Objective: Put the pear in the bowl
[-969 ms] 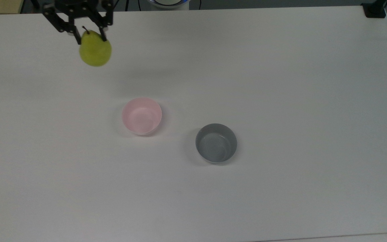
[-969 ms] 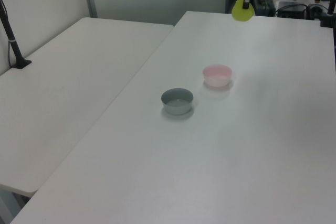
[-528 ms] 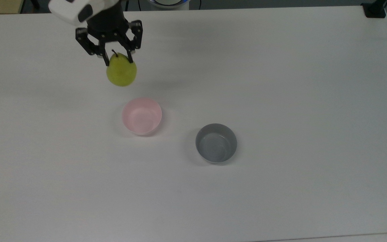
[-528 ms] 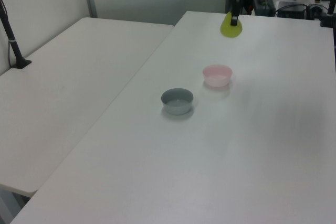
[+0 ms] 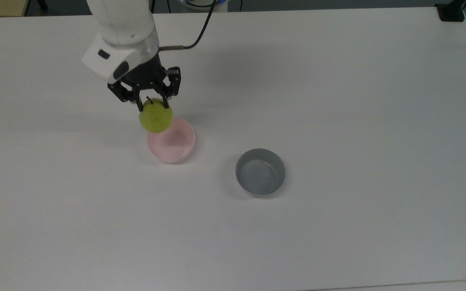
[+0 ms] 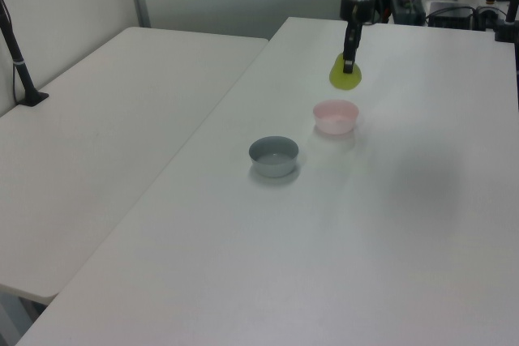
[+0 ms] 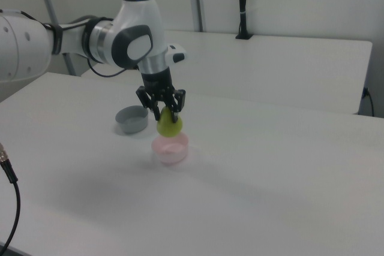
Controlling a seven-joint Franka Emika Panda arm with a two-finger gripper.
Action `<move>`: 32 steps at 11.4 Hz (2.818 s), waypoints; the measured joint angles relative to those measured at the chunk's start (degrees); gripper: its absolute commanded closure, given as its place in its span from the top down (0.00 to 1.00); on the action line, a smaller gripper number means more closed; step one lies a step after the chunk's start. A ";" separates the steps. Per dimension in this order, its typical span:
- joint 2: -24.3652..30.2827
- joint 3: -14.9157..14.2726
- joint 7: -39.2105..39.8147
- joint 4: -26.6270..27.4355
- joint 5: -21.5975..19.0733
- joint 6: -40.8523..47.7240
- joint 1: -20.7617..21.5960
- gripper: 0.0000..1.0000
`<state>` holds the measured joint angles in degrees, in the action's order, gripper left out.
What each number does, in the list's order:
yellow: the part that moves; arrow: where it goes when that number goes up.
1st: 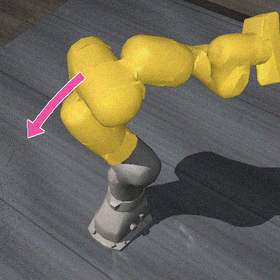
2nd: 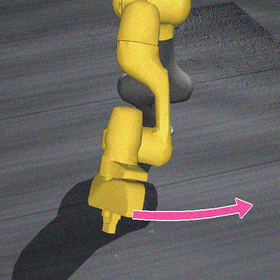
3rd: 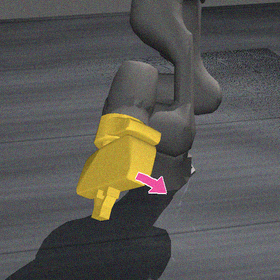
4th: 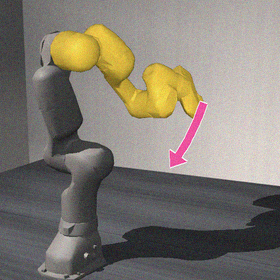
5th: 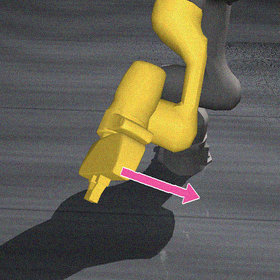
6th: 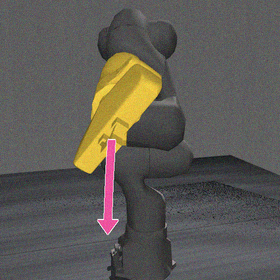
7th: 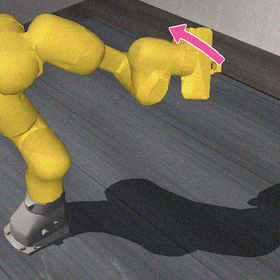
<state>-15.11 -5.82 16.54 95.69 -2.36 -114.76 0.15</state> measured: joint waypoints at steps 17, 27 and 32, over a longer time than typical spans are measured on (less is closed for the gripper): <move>-8.05 1.25 -4.34 -0.06 -1.45 -6.18 0.74 1.00; 12.75 0.95 -8.25 -1.70 0.61 14.51 -2.34 1.00; 19.12 1.72 -13.01 -1.26 0.85 21.25 -2.27 1.00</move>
<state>4.01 -4.09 3.53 94.42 -1.51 -93.51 -2.12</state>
